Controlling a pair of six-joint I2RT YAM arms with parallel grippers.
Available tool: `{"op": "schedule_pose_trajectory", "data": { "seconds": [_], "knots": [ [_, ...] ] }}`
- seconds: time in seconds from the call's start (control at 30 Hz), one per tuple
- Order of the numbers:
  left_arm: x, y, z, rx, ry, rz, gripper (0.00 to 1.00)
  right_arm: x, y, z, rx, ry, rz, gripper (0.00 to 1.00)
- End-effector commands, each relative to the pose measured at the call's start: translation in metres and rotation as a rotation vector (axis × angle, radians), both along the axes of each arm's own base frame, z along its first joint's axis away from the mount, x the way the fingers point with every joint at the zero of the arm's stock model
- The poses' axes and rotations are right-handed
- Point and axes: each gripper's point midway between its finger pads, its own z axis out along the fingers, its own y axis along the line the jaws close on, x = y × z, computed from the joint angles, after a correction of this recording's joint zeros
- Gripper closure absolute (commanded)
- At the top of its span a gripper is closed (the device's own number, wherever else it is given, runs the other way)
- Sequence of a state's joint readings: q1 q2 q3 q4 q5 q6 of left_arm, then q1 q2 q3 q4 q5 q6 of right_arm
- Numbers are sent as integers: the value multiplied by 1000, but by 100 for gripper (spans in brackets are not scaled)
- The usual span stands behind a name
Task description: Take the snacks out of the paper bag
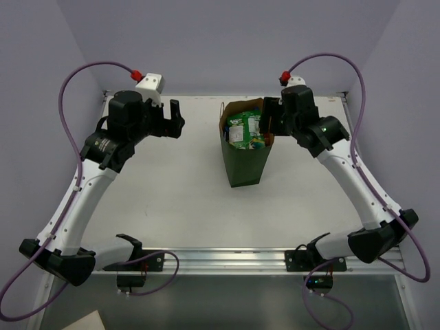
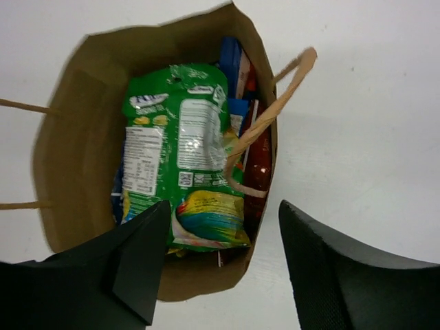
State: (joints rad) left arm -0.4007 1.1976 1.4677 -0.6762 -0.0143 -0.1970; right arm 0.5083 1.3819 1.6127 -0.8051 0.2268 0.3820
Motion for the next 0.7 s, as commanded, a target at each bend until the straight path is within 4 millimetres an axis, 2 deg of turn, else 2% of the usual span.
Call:
{"op": "schedule_pose_trajectory", "data": {
  "seconds": [0.0,0.03,0.07,0.1,0.13,0.17,0.2,0.23,0.27,0.3,0.33,0.43,0.67],
  "knots": [
    [1,1,18,4,-48,-6,4,22,-8,-18,92,9,-118,35],
    [-1,1,17,5,-43,-9,4,22,-8,-33,98,33,-111,37],
    [-1,0,16,6,-37,-13,4,25,-12,-36,107,24,-117,38],
    [-2,0,14,8,-31,-13,4,30,-10,-26,133,-36,-106,41],
    [-3,1,14,7,-31,-12,4,29,-10,-40,125,-29,-97,43],
    [-3,0,13,8,-27,-14,4,29,-9,-42,127,-44,-84,44],
    [-4,1,11,8,-26,-14,4,35,-7,-37,139,-98,-75,47],
    [-4,1,11,7,-26,-13,4,31,-9,-46,137,-103,-69,48],
    [-4,1,10,8,-24,-12,4,32,-9,-48,135,-121,-66,49],
    [-4,1,10,7,-24,-11,4,36,-9,-43,144,-162,-66,50],
    [-4,1,8,7,-21,-13,4,34,-10,-48,142,-168,-64,53],
    [-3,0,8,5,-23,-11,4,38,-12,-48,139,-209,-71,57],
    [-1,-2,8,3,-22,-18,4,51,-14,-35,108,-274,-76,59]
  ]
}}
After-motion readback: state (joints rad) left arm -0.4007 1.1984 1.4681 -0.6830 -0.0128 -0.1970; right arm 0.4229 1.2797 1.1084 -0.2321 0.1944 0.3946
